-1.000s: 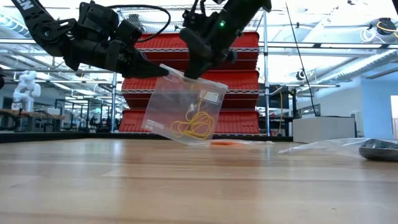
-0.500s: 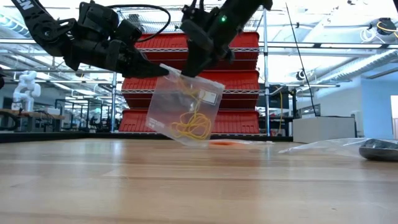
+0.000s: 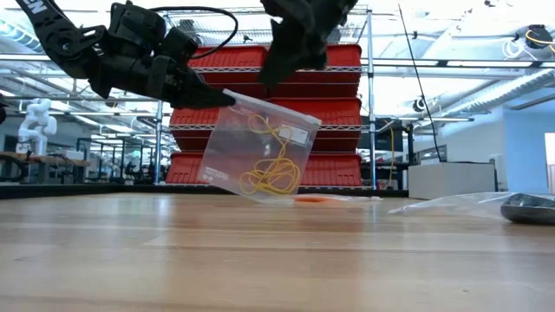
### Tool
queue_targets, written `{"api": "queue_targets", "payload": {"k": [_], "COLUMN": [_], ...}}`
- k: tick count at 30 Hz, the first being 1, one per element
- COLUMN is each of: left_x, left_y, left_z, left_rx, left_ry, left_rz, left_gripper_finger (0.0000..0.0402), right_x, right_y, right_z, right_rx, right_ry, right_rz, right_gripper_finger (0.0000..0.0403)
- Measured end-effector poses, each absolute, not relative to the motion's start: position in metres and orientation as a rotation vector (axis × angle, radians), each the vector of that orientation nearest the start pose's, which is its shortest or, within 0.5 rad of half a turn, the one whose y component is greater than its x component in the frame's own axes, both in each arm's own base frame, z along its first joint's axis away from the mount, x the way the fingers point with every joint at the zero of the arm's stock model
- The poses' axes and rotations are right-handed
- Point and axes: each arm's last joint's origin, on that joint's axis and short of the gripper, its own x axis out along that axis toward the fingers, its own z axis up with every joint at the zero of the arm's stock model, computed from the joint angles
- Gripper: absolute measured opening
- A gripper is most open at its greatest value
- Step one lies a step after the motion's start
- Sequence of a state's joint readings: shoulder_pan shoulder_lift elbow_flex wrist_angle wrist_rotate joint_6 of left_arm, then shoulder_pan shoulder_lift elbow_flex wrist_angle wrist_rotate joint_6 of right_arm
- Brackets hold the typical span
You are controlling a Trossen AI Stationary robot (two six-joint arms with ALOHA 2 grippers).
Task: Sort rubber bands
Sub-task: Put the yellow rubber band into the open transparent zip bag
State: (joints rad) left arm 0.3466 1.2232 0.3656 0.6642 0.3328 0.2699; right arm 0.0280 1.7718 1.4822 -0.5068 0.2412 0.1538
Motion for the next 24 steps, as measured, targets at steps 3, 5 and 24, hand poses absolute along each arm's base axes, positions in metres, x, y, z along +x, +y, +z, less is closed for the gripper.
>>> {"api": "queue_targets", "payload": {"k": [3,5,24], "left_x": [0.219,0.218,0.23], "left_y": [0.07,0.07,0.076], "left_z": [0.187,0.186,0.215], "left_rx": [0.208,0.212,0.291], "left_ry": [0.189,0.203,0.577], "left_rz": [0.009,0.015,0.136], "left_gripper_finger": [0.0002,0.0002,0.0002], "right_x": [0.388,0.384,0.36], "right_y": [0.005,0.008,0.066], "right_z": [0.277,0.274,0.184], "right_rx": [0.061,0.065,0.067], "right_ry": [0.837,0.883,0.836], "right_rz": [-0.225,-0.21,-0.116], "right_gripper_finger": [0.0151,0.0147,0.0002]}}
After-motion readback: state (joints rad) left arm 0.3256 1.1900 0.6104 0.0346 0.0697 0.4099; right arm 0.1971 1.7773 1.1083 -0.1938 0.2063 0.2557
